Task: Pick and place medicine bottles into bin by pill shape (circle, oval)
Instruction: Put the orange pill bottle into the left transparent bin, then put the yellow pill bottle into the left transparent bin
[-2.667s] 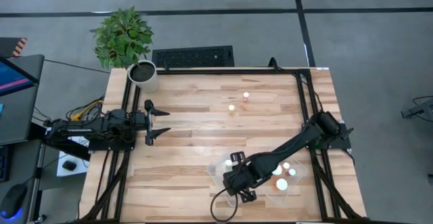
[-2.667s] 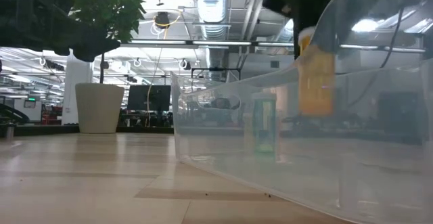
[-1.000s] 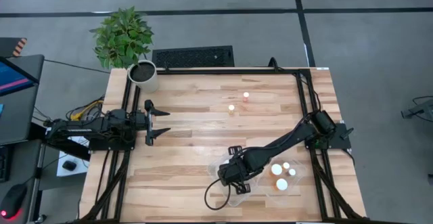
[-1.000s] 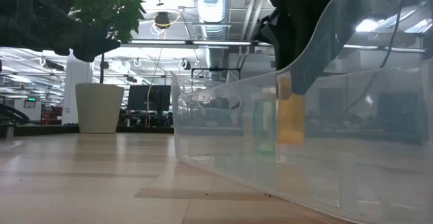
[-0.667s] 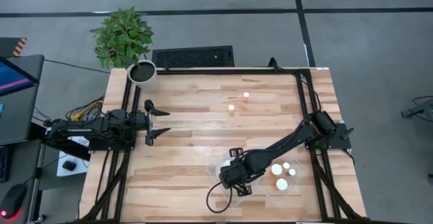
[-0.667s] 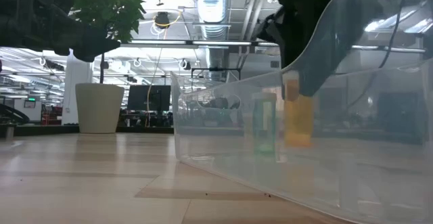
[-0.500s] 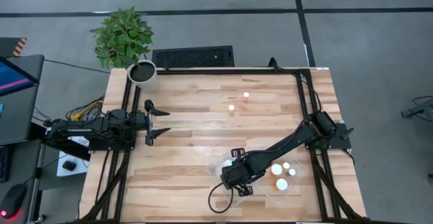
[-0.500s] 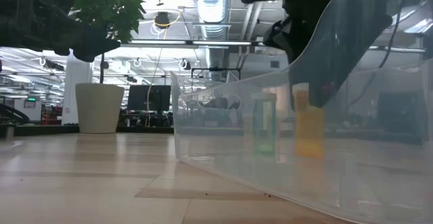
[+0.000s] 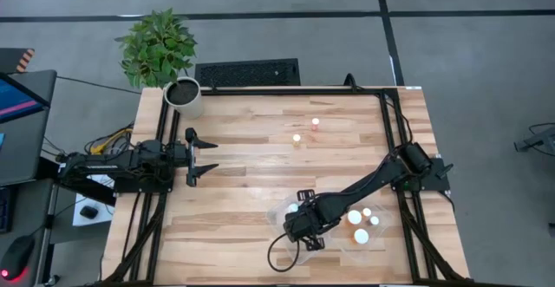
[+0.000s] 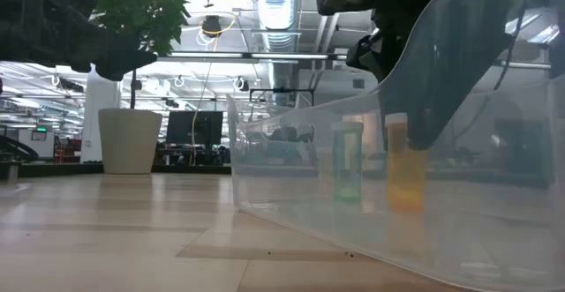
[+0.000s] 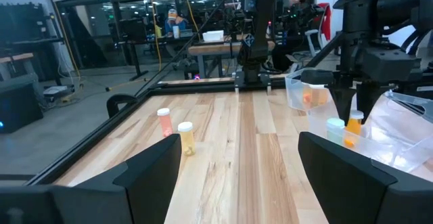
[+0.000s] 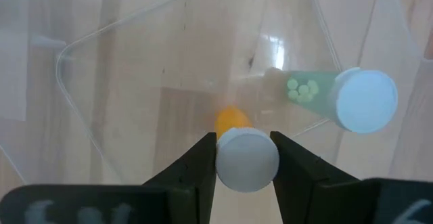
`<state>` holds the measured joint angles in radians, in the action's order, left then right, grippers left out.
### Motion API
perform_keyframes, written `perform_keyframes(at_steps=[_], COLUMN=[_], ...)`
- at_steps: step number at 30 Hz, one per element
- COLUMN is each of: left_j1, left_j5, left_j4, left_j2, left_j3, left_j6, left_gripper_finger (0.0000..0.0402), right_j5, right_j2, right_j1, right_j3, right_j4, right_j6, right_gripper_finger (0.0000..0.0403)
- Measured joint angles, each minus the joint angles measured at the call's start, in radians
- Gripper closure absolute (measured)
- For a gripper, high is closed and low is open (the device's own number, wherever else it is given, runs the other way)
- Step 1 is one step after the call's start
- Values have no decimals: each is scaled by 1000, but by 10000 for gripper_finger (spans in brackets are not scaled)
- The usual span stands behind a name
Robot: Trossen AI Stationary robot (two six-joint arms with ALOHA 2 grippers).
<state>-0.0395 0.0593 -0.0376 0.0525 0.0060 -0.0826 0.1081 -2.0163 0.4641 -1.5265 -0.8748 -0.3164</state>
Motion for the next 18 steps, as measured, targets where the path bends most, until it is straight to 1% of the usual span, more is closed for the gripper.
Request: perform_keyframes(at_steps=[3,11,14,18], left_j1=[0,0,0,0], left_j5=[0,0,0,0], left_j4=[0,0,0,0], left_j2=[0,0,0,0], left_j3=[0,0,0,0], left_j6=[0,0,0,0], left_gripper_finger=[109,109,109,109], right_j5=[-1,-6,-7,-7], right_j2=[0,0,1,2], right_j1=[0,0,0,0], right_j3=[0,-14,-43,-106], right_j4=[-4,-12,-14,-83], right_j6=[8,10,10,11], right_gripper_finger=[248,177,165,164])
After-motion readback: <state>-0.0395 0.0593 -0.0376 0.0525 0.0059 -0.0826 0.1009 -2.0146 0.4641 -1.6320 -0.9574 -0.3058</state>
